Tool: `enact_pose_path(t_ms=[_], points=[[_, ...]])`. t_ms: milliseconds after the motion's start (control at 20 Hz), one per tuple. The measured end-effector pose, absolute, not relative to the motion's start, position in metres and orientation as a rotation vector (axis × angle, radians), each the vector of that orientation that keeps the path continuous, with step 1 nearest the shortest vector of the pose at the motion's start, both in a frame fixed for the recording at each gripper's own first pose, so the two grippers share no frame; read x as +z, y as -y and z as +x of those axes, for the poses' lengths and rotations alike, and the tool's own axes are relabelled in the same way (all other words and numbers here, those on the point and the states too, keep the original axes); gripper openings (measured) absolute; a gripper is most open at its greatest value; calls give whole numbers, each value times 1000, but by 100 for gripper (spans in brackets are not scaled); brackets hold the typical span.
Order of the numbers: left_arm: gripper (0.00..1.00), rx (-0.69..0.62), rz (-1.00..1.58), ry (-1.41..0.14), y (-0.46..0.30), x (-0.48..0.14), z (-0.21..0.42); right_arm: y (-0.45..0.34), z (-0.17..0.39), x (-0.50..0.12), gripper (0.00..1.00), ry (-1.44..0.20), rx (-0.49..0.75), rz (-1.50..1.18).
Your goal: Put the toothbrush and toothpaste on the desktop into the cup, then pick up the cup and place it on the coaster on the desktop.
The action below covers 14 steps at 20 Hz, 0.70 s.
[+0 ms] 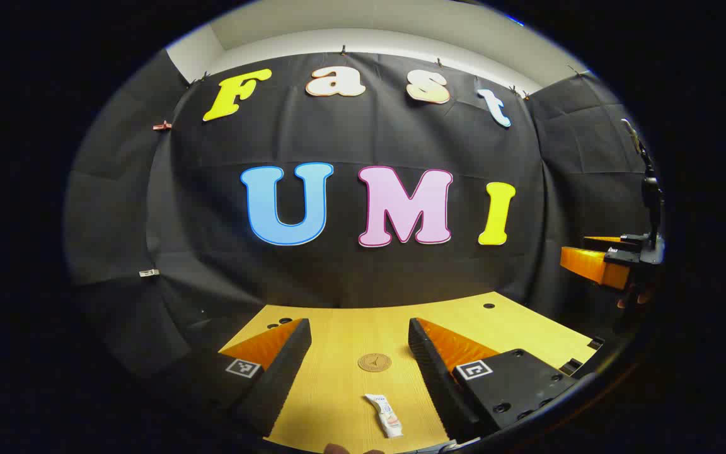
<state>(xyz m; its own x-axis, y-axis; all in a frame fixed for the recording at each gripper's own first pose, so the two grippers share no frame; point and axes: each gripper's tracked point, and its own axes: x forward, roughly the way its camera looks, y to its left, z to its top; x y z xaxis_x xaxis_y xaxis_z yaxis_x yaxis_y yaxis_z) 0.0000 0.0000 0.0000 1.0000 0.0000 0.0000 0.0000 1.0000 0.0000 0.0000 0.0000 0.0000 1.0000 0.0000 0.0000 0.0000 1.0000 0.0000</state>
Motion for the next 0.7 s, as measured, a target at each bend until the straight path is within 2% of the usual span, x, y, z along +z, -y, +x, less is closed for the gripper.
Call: enact_pose_path(t_ms=[700], points=[[96, -1, 5, -75, 19, -24, 24, 14, 9, -21, 98, -43, -1, 2]])
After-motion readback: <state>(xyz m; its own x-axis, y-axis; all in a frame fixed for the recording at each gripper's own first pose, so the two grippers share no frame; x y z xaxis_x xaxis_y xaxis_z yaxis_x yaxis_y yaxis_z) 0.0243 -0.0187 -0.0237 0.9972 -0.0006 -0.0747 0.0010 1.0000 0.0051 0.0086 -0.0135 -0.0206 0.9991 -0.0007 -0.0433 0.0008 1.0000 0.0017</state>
